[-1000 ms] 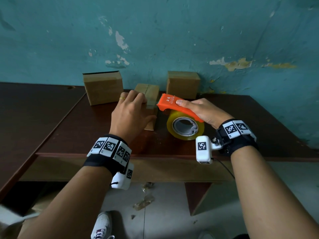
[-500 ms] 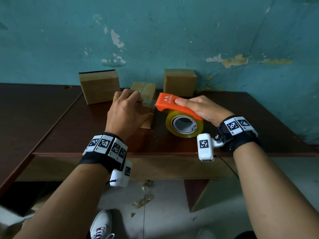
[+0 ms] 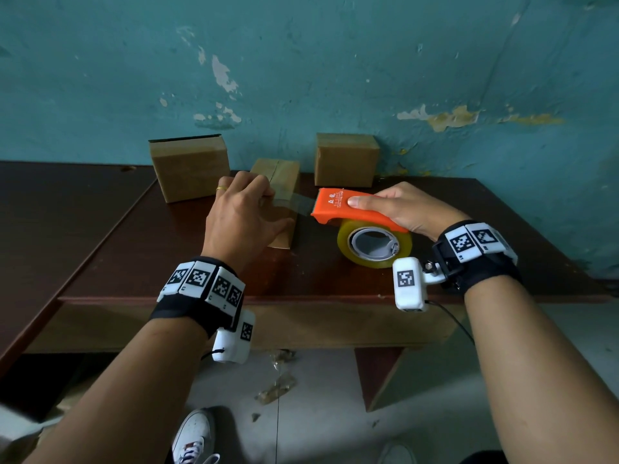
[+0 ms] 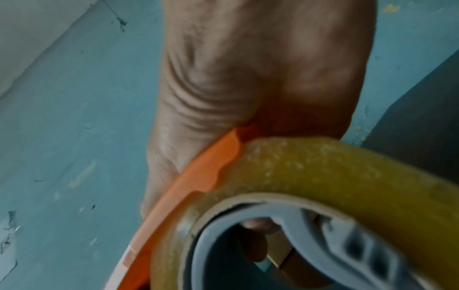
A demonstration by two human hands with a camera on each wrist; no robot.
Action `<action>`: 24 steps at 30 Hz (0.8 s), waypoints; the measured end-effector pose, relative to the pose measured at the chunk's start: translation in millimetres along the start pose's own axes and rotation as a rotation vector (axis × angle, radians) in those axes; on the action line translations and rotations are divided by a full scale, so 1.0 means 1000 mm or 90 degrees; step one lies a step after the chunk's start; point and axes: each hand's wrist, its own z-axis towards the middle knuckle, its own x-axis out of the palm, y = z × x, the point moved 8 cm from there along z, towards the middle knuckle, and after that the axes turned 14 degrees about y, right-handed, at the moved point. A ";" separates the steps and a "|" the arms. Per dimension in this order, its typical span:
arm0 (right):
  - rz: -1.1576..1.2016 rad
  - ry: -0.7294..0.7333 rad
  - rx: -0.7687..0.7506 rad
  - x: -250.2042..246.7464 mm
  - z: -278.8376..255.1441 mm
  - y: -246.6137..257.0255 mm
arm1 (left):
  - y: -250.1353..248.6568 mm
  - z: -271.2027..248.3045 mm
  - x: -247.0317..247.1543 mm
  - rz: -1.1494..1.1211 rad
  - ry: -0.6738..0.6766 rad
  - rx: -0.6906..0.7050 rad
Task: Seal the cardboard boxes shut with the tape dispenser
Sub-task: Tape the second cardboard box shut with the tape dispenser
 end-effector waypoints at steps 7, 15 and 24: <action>-0.090 -0.006 0.068 0.001 0.009 0.007 | 0.003 0.001 -0.001 -0.009 0.005 0.000; -0.173 0.011 0.120 0.014 0.021 0.028 | 0.001 -0.002 -0.002 -0.008 -0.005 0.041; -0.149 0.009 0.147 0.019 0.028 0.026 | 0.003 -0.002 -0.002 -0.020 -0.012 0.042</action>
